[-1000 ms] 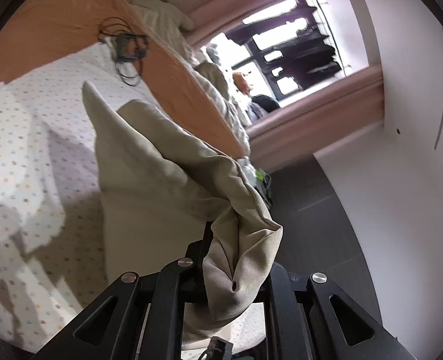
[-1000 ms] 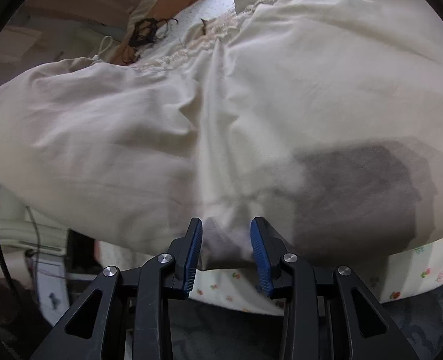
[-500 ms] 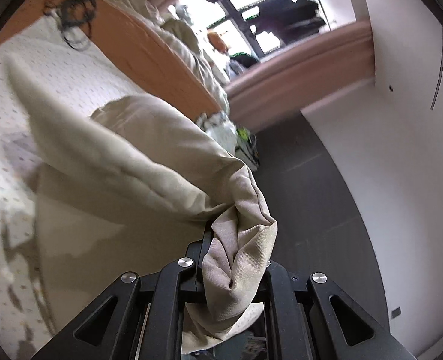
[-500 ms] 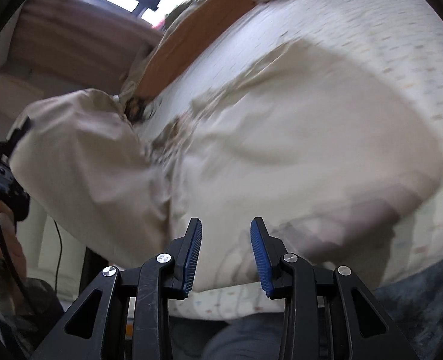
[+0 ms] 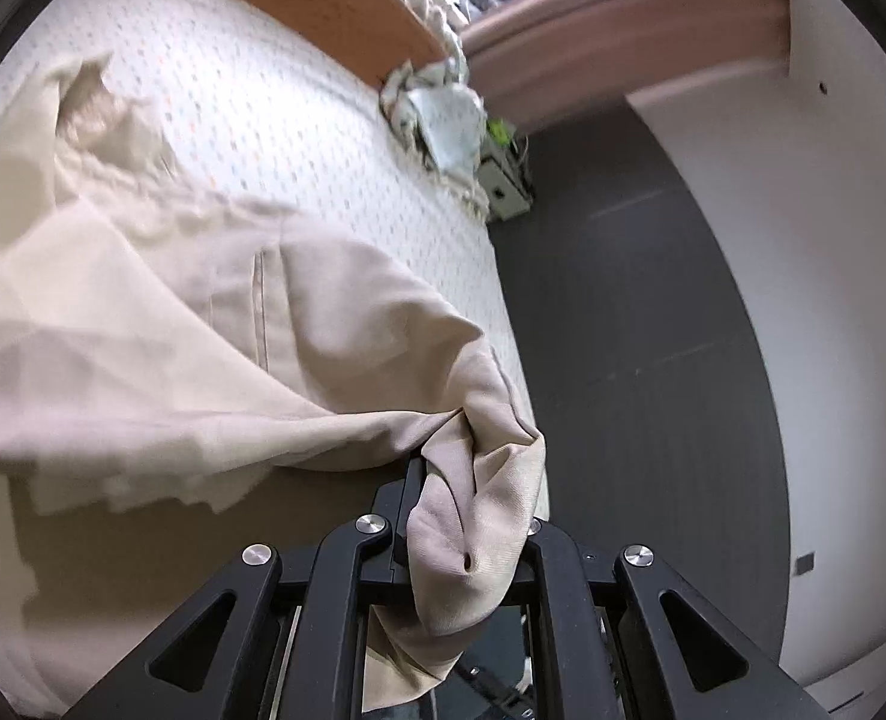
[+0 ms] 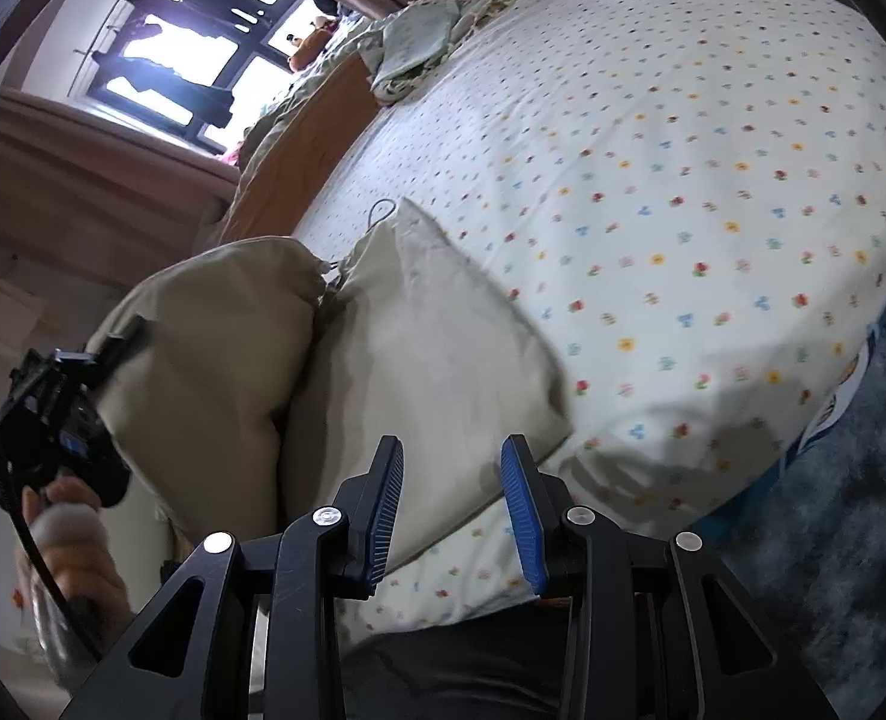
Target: Fold large clothes
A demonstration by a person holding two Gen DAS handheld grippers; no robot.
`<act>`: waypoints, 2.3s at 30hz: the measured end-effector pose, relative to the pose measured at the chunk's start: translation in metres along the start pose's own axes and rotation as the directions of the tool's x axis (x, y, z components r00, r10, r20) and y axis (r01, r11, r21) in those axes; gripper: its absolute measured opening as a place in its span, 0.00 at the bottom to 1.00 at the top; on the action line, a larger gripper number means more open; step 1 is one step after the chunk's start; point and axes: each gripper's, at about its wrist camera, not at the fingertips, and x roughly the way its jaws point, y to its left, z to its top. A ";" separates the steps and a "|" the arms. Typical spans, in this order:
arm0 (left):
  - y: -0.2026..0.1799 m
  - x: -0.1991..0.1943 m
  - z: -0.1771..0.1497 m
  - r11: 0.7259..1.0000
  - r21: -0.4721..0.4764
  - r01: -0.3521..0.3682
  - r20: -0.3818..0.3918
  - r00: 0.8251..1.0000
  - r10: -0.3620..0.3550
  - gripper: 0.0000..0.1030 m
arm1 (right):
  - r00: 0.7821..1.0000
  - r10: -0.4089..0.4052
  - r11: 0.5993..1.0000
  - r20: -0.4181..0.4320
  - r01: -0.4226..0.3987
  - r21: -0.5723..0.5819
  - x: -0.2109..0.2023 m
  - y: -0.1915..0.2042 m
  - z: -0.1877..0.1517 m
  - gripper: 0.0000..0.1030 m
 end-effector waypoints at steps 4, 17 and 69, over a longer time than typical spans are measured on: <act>-0.008 0.020 -0.030 0.999 0.046 -0.017 -0.060 0.998 0.020 0.10 | 1.000 -0.004 1.000 -0.005 0.004 0.002 -0.002 -0.004 0.000 0.35; -0.009 0.084 -0.052 0.998 0.040 -0.045 -0.163 0.985 0.051 0.10 | 0.999 -0.037 0.999 -0.027 0.037 -0.009 -0.022 -0.023 -0.007 0.35; 0.155 -0.070 -0.067 0.925 -0.046 -0.376 -0.023 0.927 0.375 0.52 | 1.000 -0.023 1.000 -0.002 0.023 -0.006 0.042 -0.037 -0.004 0.09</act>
